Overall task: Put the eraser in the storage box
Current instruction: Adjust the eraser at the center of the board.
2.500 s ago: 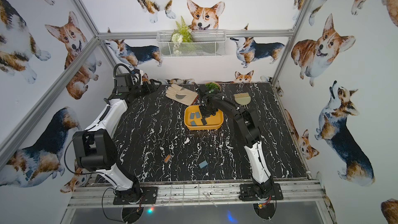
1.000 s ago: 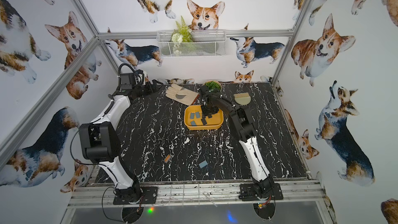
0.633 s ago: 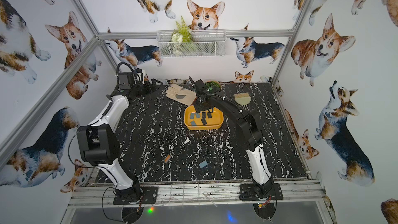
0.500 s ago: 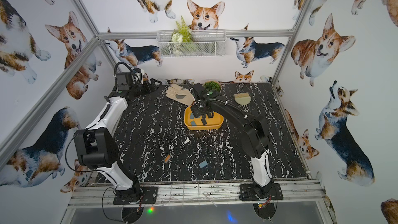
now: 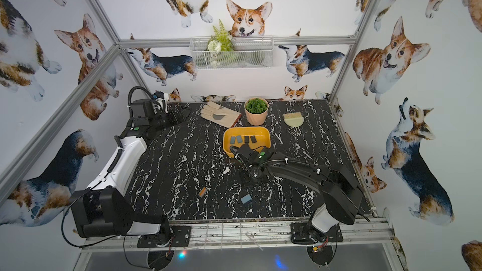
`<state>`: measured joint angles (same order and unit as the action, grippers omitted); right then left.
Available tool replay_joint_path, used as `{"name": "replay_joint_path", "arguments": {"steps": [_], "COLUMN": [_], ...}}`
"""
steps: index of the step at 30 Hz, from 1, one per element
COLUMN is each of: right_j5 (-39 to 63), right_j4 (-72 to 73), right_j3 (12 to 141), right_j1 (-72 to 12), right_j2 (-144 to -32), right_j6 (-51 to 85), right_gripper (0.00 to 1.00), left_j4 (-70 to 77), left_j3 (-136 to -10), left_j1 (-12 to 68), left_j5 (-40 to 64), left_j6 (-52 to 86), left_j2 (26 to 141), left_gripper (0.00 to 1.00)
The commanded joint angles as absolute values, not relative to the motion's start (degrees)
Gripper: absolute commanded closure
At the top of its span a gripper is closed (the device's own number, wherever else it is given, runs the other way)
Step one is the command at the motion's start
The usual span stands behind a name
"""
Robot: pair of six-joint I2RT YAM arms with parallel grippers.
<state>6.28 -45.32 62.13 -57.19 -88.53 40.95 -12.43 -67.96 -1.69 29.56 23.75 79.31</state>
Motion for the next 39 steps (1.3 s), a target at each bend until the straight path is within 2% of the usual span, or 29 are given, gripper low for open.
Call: {"name": "replay_joint_path", "arguments": {"steps": [1,8,24,30,39], "right_j5": [12.42,21.15,21.54,22.15,23.17], "right_j4": [-40.29,-36.83,-42.62,-44.83,-49.12], "right_j3": [59.34,57.41,60.36,63.53,67.38], "right_j1": [-58.49,-59.84,-61.35,-61.35,-61.13], "right_j2": [-88.04,-92.68,-96.45,-100.63,-104.74], "right_j6": [48.12,48.94,46.34,43.35,40.19], "right_gripper": [0.29,0.28,0.28,0.33,0.33], "left_j4": [-10.63,-11.58,-12.74,-12.99,-14.24], "left_j3": [-65.1,-64.14,-63.49,-63.63,-63.98], "left_j1": [-1.67,-1.63,-1.67,-1.63,-1.62], "left_j5": [29.19,29.37,28.48,27.96,26.89], "left_j6": [23.99,23.78,22.76,22.48,21.44], "left_j2": [75.95,73.33,71.28,71.37,71.43], "left_gripper": [0.03,0.03,0.03,0.03,0.02]}}
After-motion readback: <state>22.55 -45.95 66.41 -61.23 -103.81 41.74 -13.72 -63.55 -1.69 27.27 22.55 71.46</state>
